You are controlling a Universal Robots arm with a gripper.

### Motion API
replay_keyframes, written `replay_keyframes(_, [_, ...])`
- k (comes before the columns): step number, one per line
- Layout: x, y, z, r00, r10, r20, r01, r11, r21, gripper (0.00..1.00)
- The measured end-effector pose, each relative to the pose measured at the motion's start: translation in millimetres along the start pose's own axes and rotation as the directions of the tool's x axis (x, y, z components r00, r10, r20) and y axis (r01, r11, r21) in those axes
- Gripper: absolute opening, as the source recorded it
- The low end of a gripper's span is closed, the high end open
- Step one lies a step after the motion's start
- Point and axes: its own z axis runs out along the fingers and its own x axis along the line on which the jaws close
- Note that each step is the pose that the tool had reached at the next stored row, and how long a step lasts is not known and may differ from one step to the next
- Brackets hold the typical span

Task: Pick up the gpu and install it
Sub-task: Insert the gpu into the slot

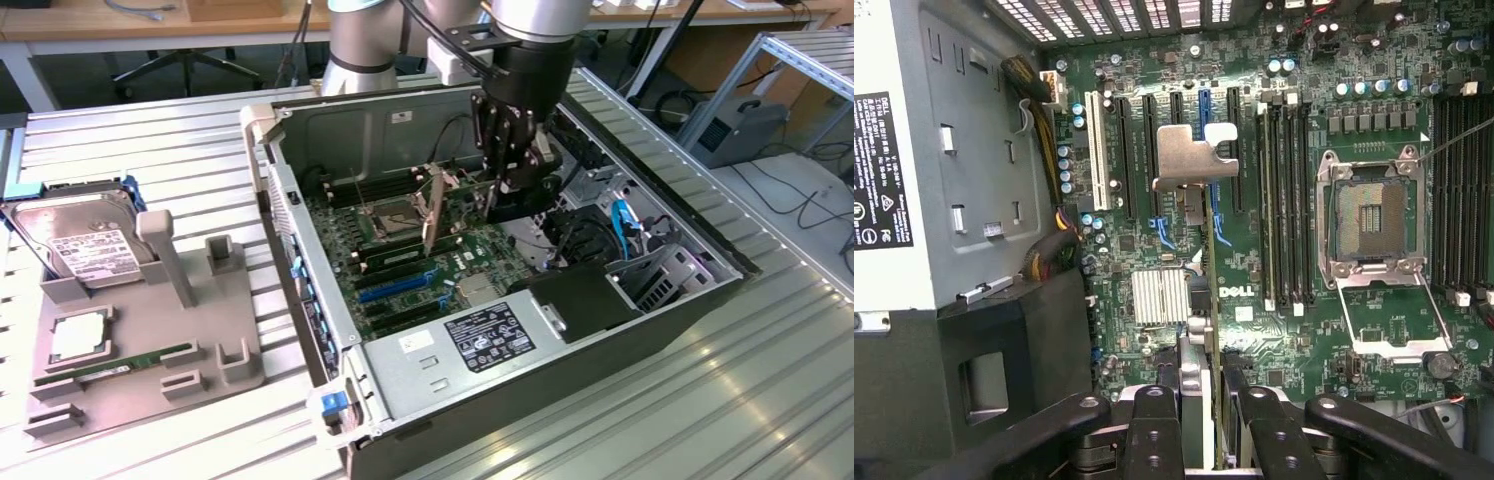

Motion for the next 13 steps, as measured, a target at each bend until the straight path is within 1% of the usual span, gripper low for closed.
replay_keyframes(13, [1.2,4.0,0.9,1.0,0.0,-0.0043,0.0,1.0,0.0002,0.27])
